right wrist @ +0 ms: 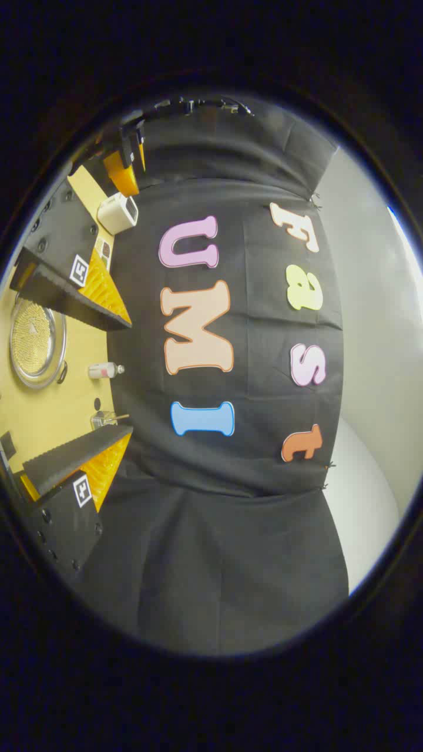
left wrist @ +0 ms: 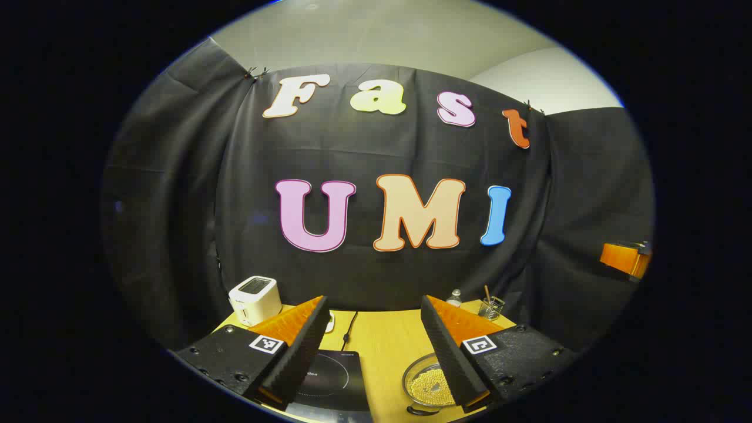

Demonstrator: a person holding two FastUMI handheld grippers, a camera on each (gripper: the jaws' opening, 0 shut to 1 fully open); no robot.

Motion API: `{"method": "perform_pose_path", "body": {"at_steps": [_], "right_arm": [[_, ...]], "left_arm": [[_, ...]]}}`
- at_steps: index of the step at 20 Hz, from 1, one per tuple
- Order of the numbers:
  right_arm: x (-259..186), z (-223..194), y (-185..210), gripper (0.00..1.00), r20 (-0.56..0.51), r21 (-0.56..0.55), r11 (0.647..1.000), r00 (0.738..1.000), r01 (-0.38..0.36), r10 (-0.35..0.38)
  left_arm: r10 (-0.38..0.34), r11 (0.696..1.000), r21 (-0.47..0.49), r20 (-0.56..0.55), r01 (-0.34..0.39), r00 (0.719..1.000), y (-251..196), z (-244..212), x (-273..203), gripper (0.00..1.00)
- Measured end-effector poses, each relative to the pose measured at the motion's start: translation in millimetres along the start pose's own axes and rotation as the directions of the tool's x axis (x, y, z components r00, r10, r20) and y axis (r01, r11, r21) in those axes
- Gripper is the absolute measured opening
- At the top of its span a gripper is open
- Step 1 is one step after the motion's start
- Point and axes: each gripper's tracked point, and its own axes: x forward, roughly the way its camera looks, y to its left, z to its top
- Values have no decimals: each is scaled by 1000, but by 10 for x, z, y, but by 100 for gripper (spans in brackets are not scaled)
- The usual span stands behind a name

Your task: First push the handle of the pot to place it horizontally, then grasp the pot with both hands and set it on the induction cooktop.

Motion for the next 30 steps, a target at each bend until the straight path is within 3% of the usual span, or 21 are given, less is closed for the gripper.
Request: {"method": "perform_pose_path", "body": {"at_steps": [4, 5, 7, 8, 10, 11, 13, 14, 15, 16, 19, 20, 21, 23, 24, 27, 30], "right_arm": [[16, 35, -71, 93, 0, -31, 999, 1000, 12, -12], [17, 44, -79, 99, -1, -37, 999, 1000, 15, -15], [24, 44, -101, 99, -4, -43, 999, 1000, 20, -20], [29, 28, -123, 93, -8, -42, 999, 1000, 24, -24], [27, 21, -133, 93, -13, -32, 999, 1000, 25, -25], [33, 21, -142, 93, -15, -26, 999, 1000, 25, -25], [43, 0, -176, 93, -17, -21, 999, 999, 29, -29], [41, -9, -186, 93, -18, -19, 999, 999, 31, -31], [36, -13, -189, 94, -20, -18, 999, 999, 31, -31], [43, -34, -194, 93, -23, -17, 999, 999, 31, -31], [30, -59, -196, 93, -31, -15, 999, 999, 32, -33], [33, -60, -190, 93, -31, -12, 999, 999, 32, -32], [33, -66, -180, 93, -32, -9, 1000, 999, 29, -29], [37, -69, -147, 93, -35, -3, 1000, 999, 23, -23], [24, -84, -133, 93, -36, -2, 1000, 999, 19, -19], [19, -83, -70, 73, -38, 7, 1000, 999, 3, -3], [-5, -66, 58, 47, -33, 32, 999, 999, -30, 31]], "left_arm": [[8, 1000, -2, -5, -8, 1000, 51, -5, 43, 91], [13, 1000, -3, -9, -13, 1000, 72, -18, 48, 91], [26, 1000, -4, -15, -26, 1000, 121, -38, 45, 95], [32, 999, -5, -17, -33, 999, 142, -45, 47, 95], [47, 999, -6, -20, -47, 999, 187, -53, 36, 91], [50, 999, -6, -17, -50, 999, 200, -42, 34, 95], [55, 998, -2, -16, -55, 998, 210, -44, 28, 91], [57, 998, 1, -16, -57, 998, 213, -45, 24, 95], [57, 998, 4, -16, -57, 998, 214, -42, 19, 91], [56, 998, 5, -14, -56, 998, 205, -49, 12, 95], [55, 998, 4, -16, -55, 998, 206, -65, 2, 91], [54, 999, 2, -18, -54, 998, 201, -80, 1, 95], [53, 999, 0, -23, -53, 998, 205, -91, -7, 91], [50, 999, 3, -32, -50, 998, 220, -117, -17, 99], [50, 999, 6, -34, -50, 998, 232, -132, -21, 95], [48, 999, 16, -36, -47, 998, 254, -139, -34, 95], [32, 999, 15, -47, -32, 998, 239, -175, -40, 95]]}}
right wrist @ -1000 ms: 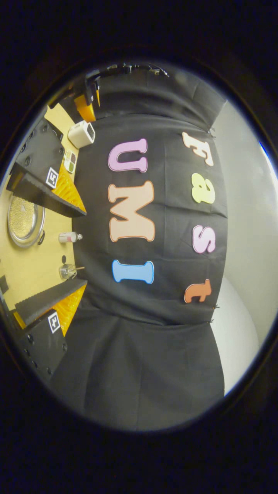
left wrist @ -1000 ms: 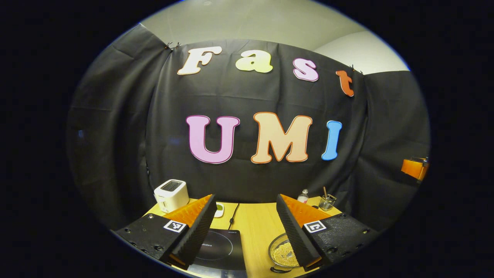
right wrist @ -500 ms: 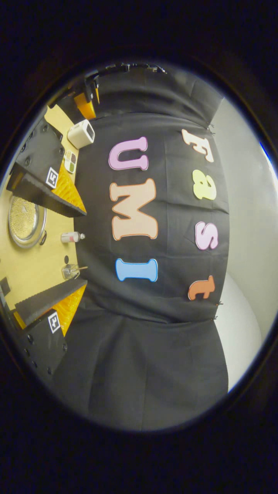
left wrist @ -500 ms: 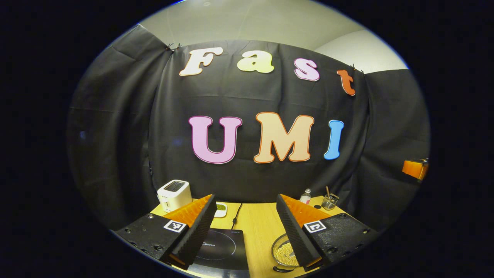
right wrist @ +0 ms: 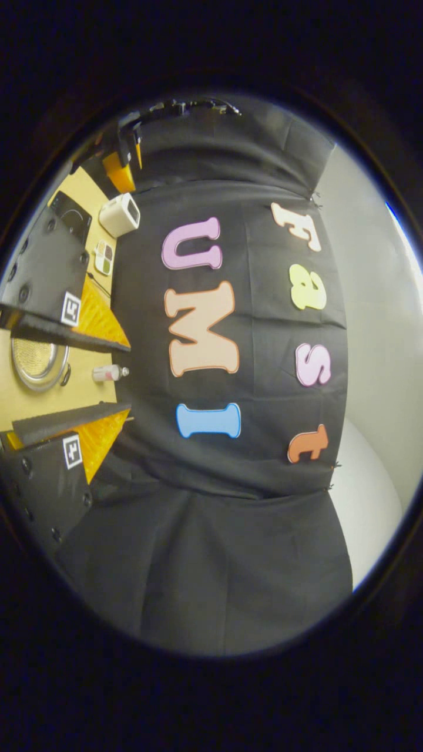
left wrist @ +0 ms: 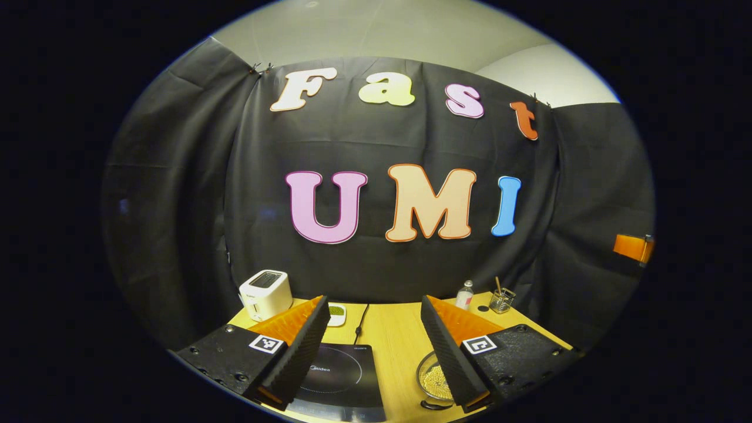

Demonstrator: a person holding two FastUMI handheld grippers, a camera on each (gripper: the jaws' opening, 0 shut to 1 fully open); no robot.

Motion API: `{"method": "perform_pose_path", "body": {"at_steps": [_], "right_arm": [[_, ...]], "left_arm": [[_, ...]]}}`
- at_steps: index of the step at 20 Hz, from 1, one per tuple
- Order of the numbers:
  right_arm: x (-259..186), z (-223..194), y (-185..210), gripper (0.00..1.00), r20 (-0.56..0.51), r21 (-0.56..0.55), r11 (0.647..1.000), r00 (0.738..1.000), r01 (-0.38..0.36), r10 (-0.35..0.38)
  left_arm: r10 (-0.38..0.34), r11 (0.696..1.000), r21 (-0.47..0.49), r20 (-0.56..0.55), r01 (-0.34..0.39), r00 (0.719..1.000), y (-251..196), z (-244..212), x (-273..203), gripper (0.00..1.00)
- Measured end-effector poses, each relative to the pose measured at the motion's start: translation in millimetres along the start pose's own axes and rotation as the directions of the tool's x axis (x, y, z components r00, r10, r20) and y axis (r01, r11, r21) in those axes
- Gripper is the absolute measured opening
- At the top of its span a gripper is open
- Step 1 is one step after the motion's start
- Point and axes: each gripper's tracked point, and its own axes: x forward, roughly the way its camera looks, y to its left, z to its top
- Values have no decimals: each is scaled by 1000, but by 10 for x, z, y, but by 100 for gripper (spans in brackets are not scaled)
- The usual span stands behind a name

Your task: First push the handle of the pot to place it horizontally, then grasp the pot with both hands and set it on the induction cooktop.

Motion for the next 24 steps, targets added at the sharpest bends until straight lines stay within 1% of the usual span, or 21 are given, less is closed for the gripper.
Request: {"method": "perform_pose_path", "body": {"at_steps": [1, 2, 3, 10, 11, 12, 13, 16, 18, 20, 24], "right_arm": [[-1, -9, 44, 41, -5, 12, 1000, 1000, -16, 16], [2, -21, 97, 48, -9, 23, 999, 1000, -30, 30], [8, -38, 140, 38, -16, 29, 999, 999, -42, 43], [29, -245, 365, 38, -72, -26, 998, 996, -63, 61], [44, -275, 404, 38, -78, -36, 997, 995, -69, 66], [50, -329, 451, 38, -88, -44, 996, 994, -76, 72], [53, -375, 504, 38, -99, -49, 995, 992, -83, 78], [88, -622, 658, 38, -154, -53, 993, 984, -104, 94], [107, -851, 746, 38, -212, -56, 991, 972, -118, 103], [101, -1108, 840, 38, -279, -57, 989, 953, -138, 117], [79, -1604, 1026, 39, -403, -26, 984, 903, -177, 152]], "left_arm": [[-5, 1000, 1, -3, 5, 1000, -7, -7, 2, 99], [-12, 1000, 2, -4, 12, 1000, -9, -12, 4, 95], [-18, 1000, 5, -7, 18, 1000, -17, -19, 4, 95], [-50, 998, 23, -15, 50, 999, -17, -44, 29, 95], [-54, 998, 23, -16, 54, 998, -10, -56, 33, 91], [-58, 998, 22, -18, 59, 998, -2, -63, 38, 91], [-61, 998, 20, -21, 61, 998, 9, -73, 39, 95], [-59, 998, 10, -22, 59, 998, 82, -109, 36, 95], [-51, 999, 7, -20, 51, 999, 150, -121, 17, 95], [-35, 999, 12, -21, 35, 999, 244, -141, 0, 95], [1, 1000, 22, -30, 0, 1000, 433, -187, -38, 95]]}}
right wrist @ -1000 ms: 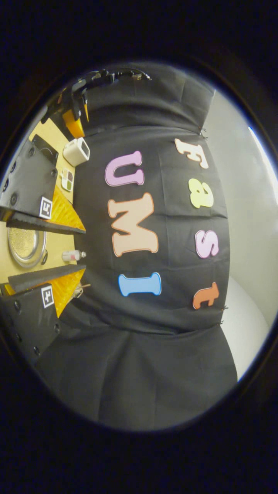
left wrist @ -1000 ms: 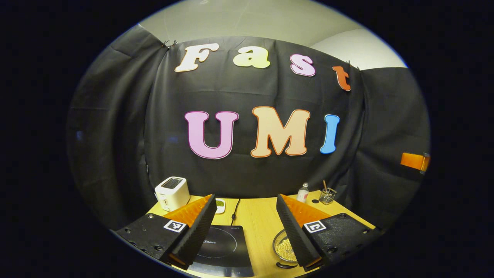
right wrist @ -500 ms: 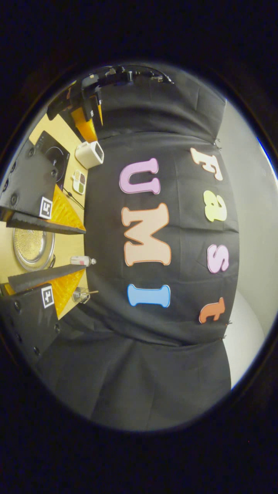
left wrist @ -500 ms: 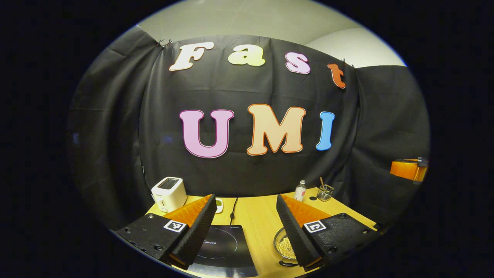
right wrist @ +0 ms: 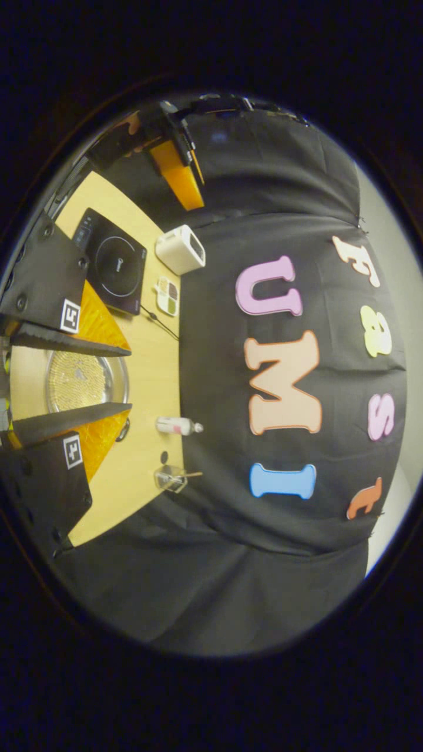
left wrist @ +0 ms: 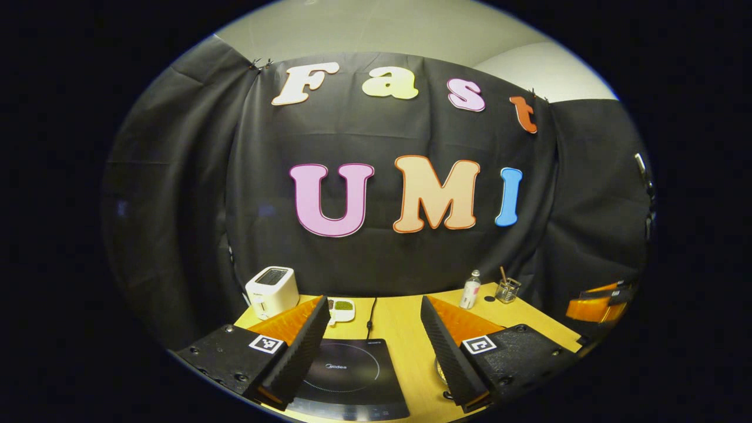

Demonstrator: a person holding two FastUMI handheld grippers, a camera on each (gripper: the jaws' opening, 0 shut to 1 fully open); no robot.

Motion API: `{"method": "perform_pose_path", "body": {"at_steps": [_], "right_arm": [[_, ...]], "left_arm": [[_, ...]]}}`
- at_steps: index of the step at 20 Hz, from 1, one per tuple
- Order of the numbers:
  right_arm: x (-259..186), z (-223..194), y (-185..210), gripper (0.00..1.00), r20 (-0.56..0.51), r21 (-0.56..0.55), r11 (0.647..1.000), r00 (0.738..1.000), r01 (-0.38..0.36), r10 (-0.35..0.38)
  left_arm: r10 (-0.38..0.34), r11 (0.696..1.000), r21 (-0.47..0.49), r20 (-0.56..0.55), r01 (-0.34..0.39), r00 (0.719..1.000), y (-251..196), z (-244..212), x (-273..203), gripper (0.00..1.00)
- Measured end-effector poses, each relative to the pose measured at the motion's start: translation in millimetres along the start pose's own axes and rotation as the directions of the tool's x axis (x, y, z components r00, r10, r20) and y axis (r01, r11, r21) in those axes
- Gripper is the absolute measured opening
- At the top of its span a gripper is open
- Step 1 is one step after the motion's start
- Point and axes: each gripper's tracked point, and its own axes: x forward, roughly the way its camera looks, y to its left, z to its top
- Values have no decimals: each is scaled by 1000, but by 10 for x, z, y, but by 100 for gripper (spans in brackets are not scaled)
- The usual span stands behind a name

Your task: First push the handle of the pot to place it horizontally, then grasp the pot with both hands and set it on the induction cooktop.

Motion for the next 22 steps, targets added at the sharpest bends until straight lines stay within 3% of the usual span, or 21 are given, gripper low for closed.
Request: {"method": "perform_pose_path", "body": {"at_steps": [2, 4, 5, 6, 12, 14, 21, 22], "right_arm": [[45, -219, -38, 39, -60, 44, 999, 998, 27, -25], [196, -467, 54, 3, -136, 138, 990, 990, -1, 20], [246, -581, 83, 0, -166, 175, 985, 986, -1, 30], [306, -735, 87, 5, -200, 200, 980, 979, -1, 42], [371, -1619, 155, 6, -411, 216, 976, 909, 20, 72], [364, -1857, 183, 6, -471, 204, 979, 879, 24, 76], [362, -2430, 261, 6, -630, 126, 992, 774, 17, 67], [370, -2480, 264, 6, -643, 117, 993, 763, 15, 65]], "left_arm": [[11, 1000, 1, -7, -11, 1000, 66, -36, -18, 95], [20, 1000, 4, -11, -20, 1000, 136, -65, -44, 95], [24, 1000, 6, -14, -24, 1000, 169, -79, -49, 95], [28, 1000, 9, -20, -28, 999, 196, -116, -58, 95], [43, 999, 15, -58, -42, 997, 322, -297, -92, 95], [45, 999, 16, -69, -44, 997, 349, -335, -116, 91], [62, 998, 35, -95, -59, 994, 472, -470, -214, 91], [67, 997, 34, -99, -64, 993, 498, -497, -239, 95]]}}
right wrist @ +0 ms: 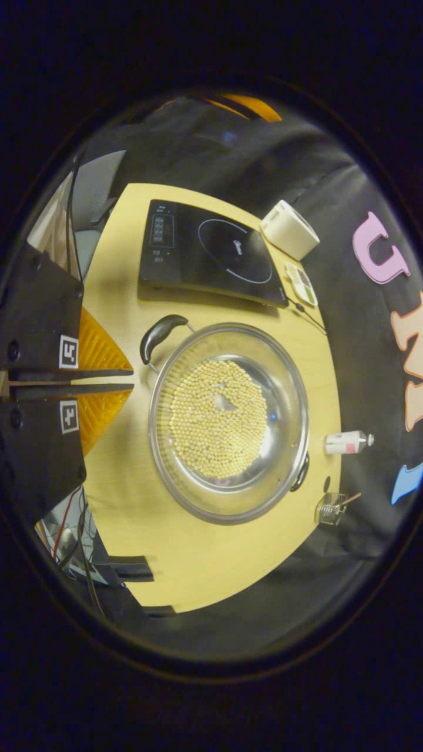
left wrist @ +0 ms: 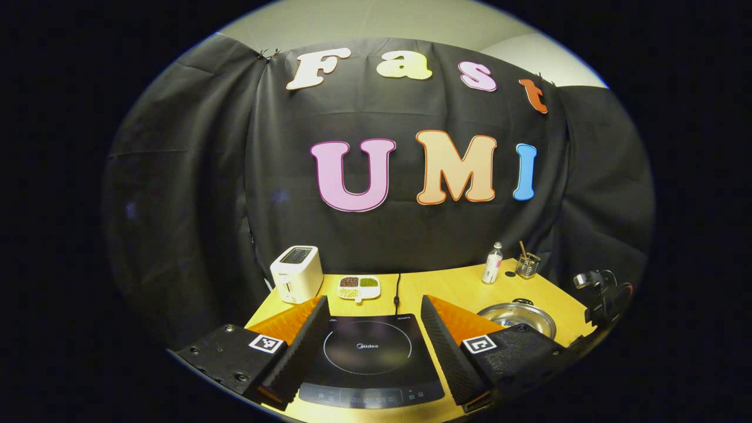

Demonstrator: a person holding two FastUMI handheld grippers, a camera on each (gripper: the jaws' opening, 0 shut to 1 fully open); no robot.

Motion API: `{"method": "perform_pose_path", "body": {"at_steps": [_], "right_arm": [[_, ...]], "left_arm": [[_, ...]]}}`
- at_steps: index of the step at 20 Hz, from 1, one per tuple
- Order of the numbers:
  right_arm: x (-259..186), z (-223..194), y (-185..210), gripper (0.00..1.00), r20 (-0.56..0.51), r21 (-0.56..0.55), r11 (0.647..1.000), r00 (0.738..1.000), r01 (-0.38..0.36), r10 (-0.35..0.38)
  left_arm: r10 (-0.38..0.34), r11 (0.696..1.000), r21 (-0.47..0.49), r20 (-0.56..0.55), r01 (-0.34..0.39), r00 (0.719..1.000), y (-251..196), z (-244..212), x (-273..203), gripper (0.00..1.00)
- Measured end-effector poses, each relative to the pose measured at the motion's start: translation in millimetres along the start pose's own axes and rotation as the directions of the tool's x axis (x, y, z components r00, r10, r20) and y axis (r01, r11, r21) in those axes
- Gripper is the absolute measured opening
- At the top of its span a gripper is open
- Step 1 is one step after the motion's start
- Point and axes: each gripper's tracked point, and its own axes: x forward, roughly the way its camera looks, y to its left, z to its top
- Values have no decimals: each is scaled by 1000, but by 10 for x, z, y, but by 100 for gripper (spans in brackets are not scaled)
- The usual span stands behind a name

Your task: First push the handle of the pot to place it horizontally, then grasp the pot with both hands and set it on the induction cooktop.

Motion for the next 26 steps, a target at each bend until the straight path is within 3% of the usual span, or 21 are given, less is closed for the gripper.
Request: {"method": "perform_pose_path", "body": {"at_steps": [2, 3, 7, 10, 15, 16, 17, 18, 24, 25, 26], "right_arm": [[116, -47, -23, 6, -26, -20, 1000, 999, 21, -22], [186, -60, -38, 6, -39, -33, 999, 999, 34, -35], [440, -94, -83, 6, -79, -23, 997, 994, 67, -69], [539, -127, 1, 6, -91, 45, 997, 995, 55, -50], [590, -116, 127, 5, -68, 84, 995, 997, 51, -46], [602, -126, 158, 0, -65, 90, 995, 997, 48, -42], [600, -110, 196, 5, -61, 97, 994, 998, 41, -36], [624, -115, 237, 5, -58, 105, 994, 998, 35, -29], [737, 29, 452, 5, -42, 133, 991, 999, 3, 2], [760, 65, 485, 5, -36, 137, 991, 999, 2, 3], [797, 106, 541, 5, -27, 142, 990, 1000, 0, 4]], "left_arm": [[9, 1000, -2, -6, -9, 1000, 59, -33, -32, 92], [15, 1000, -4, -9, -15, 1000, 90, -48, -37, 95], [39, 999, -13, -20, -40, 999, 209, -140, -96, 95], [58, 998, -19, -21, -59, 998, 280, -168, -142, 92], [64, 998, -23, -25, -65, 998, 322, -216, -185, 95], [64, 998, -24, -26, -65, 998, 328, -220, -195, 92], [63, 998, -28, -25, -64, 998, 327, -230, -191, 92], [61, 998, -32, -25, -61, 998, 323, -230, -193, 95], [67, 996, -49, -26, -68, 997, 356, -278, -224, 95], [71, 996, -55, -28, -72, 997, 359, -289, -237, 91], [75, 995, -60, -27, -77, 997, 371, -286, -245, 95]]}}
